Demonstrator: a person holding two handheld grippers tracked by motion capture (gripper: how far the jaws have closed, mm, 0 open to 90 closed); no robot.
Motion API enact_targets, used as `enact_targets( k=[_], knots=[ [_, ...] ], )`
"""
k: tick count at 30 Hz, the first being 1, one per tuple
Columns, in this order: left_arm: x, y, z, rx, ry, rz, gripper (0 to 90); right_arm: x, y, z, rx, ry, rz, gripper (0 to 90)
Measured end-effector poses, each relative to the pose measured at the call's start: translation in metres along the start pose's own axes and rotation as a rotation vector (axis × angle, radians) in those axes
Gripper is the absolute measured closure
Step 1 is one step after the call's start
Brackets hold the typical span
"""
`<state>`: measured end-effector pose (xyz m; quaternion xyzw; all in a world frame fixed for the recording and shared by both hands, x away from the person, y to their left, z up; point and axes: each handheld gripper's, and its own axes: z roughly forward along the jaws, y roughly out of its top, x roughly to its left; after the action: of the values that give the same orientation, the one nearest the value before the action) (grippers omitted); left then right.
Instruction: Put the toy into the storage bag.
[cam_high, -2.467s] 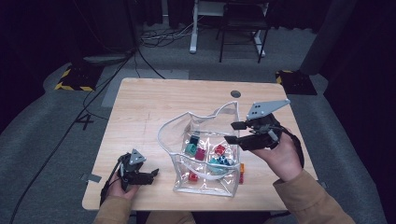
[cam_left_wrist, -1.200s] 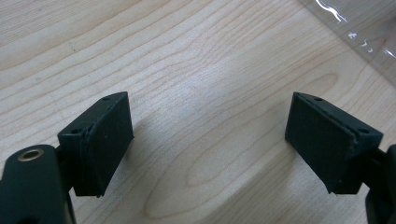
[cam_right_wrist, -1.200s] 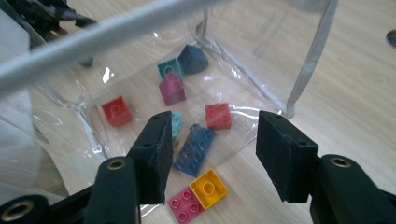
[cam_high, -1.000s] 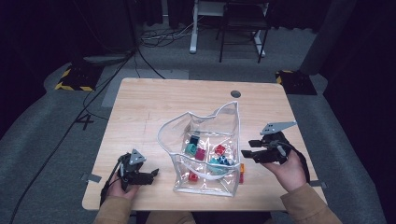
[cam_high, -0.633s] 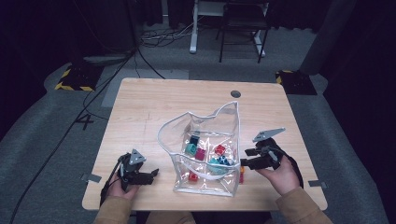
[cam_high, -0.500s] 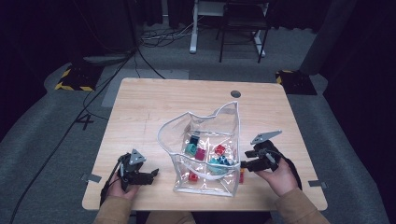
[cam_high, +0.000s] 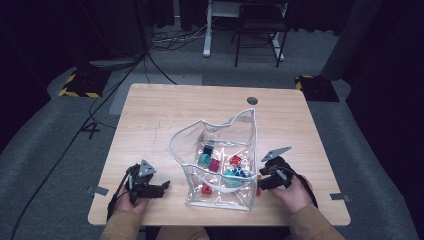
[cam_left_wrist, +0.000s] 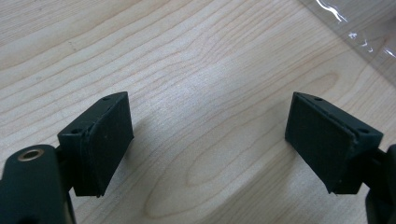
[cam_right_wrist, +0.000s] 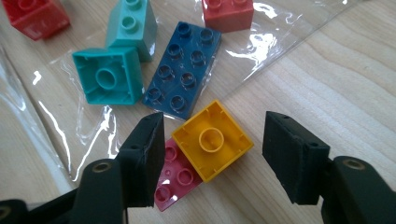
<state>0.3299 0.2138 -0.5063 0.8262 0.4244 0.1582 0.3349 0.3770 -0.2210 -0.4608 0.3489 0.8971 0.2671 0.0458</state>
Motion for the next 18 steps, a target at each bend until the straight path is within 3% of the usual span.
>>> enact_targets(
  k=[7,10,18],
  knots=[
    [0.0,0.0,0.0,0.0,0.0,0.001,15.4,-0.008,-0.001,0.008,0.016,-0.027,0.013,41.0],
    [0.0,0.0,0.0,0.0,0.0,0.0,15.4,-0.013,-0.002,0.01,0.022,-0.035,0.026,47.3],
    [0.0,0.0,0.0,0.0,-0.001,0.0,15.4,-0.015,-0.003,0.005,0.002,-0.063,0.027,53.1]
  ],
)
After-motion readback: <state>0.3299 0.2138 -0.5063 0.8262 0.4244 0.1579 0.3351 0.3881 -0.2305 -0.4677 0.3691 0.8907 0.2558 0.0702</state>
